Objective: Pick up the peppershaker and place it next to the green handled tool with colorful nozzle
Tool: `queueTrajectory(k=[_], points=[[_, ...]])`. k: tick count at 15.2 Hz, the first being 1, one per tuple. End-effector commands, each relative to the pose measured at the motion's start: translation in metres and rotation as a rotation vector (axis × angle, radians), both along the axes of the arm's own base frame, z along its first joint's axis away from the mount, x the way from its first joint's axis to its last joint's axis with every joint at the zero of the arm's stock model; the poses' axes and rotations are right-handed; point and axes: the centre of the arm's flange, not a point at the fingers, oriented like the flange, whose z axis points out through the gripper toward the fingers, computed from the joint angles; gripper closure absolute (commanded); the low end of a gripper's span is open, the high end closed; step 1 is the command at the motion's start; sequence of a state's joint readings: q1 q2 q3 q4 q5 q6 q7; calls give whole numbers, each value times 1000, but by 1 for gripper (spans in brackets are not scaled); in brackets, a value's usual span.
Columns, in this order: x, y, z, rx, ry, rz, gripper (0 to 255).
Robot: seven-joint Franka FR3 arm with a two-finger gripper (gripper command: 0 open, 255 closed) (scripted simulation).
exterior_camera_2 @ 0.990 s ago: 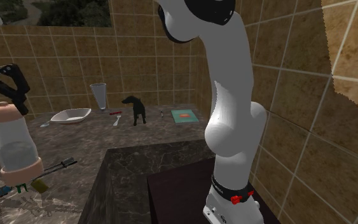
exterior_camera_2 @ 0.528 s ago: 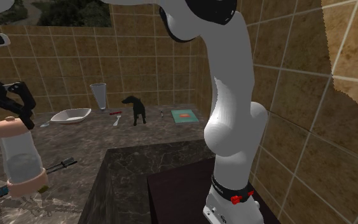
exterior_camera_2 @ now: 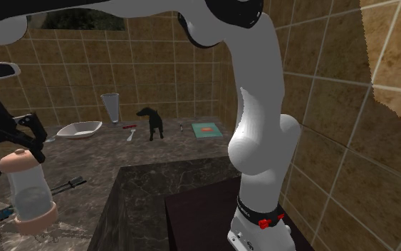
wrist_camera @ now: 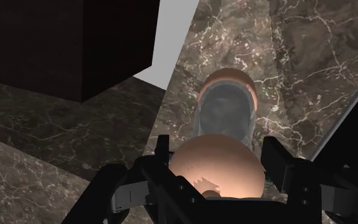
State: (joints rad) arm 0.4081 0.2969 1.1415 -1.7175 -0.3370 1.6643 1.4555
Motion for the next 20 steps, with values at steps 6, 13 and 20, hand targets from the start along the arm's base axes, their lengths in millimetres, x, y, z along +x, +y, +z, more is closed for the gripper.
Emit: queueTrajectory(k=[6, 13, 20], points=[[0, 0, -36, 0, 0, 0, 255], [0, 0, -73, 0, 0, 0, 255], [0, 0, -77, 0, 0, 0, 255]])
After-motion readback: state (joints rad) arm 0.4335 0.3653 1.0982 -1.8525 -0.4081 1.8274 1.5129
